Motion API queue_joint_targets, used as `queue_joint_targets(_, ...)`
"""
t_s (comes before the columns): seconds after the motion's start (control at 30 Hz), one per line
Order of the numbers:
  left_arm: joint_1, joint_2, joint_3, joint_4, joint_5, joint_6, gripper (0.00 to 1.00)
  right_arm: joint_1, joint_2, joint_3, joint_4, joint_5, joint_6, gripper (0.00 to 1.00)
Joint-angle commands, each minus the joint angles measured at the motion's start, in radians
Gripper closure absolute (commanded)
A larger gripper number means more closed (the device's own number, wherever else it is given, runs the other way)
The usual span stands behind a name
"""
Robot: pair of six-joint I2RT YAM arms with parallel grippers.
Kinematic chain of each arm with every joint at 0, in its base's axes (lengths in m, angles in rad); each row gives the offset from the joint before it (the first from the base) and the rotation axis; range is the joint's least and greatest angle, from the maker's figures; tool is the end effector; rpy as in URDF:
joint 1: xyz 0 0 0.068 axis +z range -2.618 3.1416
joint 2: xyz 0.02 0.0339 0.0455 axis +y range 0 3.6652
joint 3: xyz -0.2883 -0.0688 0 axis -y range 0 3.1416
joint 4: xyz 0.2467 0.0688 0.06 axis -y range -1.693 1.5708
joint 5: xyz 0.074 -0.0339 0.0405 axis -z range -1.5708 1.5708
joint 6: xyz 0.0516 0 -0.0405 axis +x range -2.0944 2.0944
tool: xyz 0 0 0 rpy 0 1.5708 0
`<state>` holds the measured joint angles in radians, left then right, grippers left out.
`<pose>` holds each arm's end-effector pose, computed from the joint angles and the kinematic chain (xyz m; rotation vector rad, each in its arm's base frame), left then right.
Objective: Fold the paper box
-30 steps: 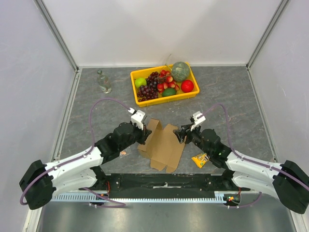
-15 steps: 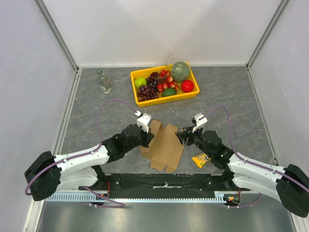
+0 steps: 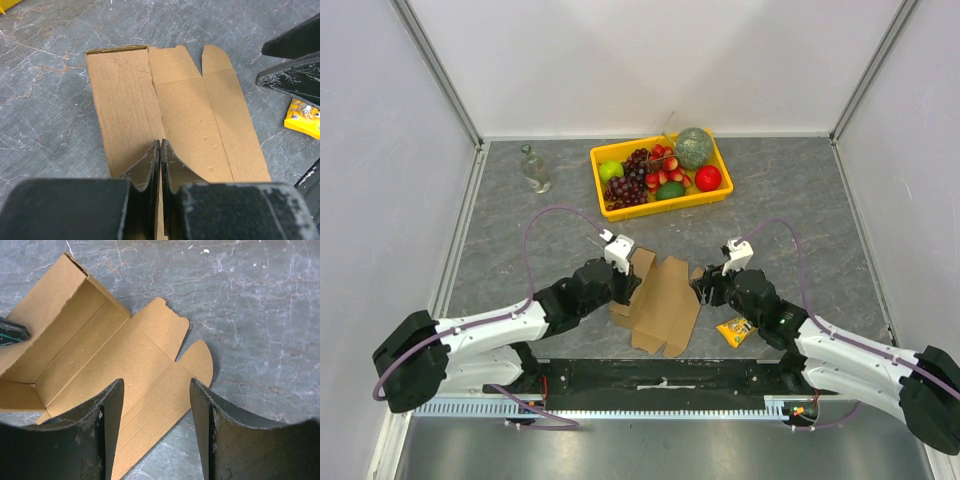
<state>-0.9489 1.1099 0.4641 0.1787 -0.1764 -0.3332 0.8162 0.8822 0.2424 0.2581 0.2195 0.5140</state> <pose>0.1450 -0.1868 0.2150 0.5235 2.0212 -0.6198 0.1356 0.1278 0.1906 -0.1535 1.9961 0.6600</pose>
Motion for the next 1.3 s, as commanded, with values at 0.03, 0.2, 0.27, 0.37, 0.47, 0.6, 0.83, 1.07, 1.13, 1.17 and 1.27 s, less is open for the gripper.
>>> queue_joint_targets(0.03,-0.005,-0.077,-0.024,-0.002,-0.087,-0.041,0.87,0.005,-0.086,0.040,-0.186,0.041,0.219,0.36)
queue_joint_targets(0.2,-0.005,-0.150,-0.038,-0.001,-0.121,-0.049,0.82,0.003,-0.183,-0.040,-0.198,0.027,0.450,0.36)
queue_joint_targets(0.27,-0.005,-0.165,-0.038,-0.001,-0.124,-0.046,0.82,0.005,-0.195,-0.061,-0.198,0.030,0.523,0.36)
queue_joint_targets(0.37,-0.004,-0.176,-0.033,-0.005,-0.129,-0.043,0.82,0.005,-0.186,-0.071,-0.220,0.035,0.601,0.37)
queue_joint_targets(0.47,-0.005,-0.186,-0.031,-0.007,-0.130,-0.043,0.82,0.005,-0.161,-0.065,-0.253,0.041,0.650,0.37)
queue_joint_targets(0.6,-0.004,-0.199,-0.039,-0.007,-0.135,-0.044,0.82,0.006,-0.135,-0.066,-0.283,0.029,0.698,0.38)
queue_joint_targets(0.83,-0.005,-0.217,-0.070,-0.007,-0.133,-0.061,0.82,0.005,-0.120,-0.147,-0.211,-0.005,0.767,0.42)
queue_joint_targets(1.07,-0.004,-0.228,-0.084,-0.008,-0.132,-0.069,0.82,0.005,-0.052,-0.198,-0.105,-0.019,0.787,0.46)
queue_joint_targets(1.13,-0.005,-0.229,-0.085,-0.012,-0.135,-0.070,0.82,0.005,-0.010,-0.210,-0.054,-0.031,0.799,0.48)
queue_joint_targets(1.17,-0.004,-0.231,-0.085,-0.015,-0.133,-0.069,0.82,0.005,0.010,-0.218,-0.022,-0.040,0.808,0.48)
queue_joint_targets(1.27,-0.005,-0.234,-0.087,-0.019,-0.136,-0.070,0.82,0.004,0.070,-0.238,0.070,-0.054,0.865,0.50)
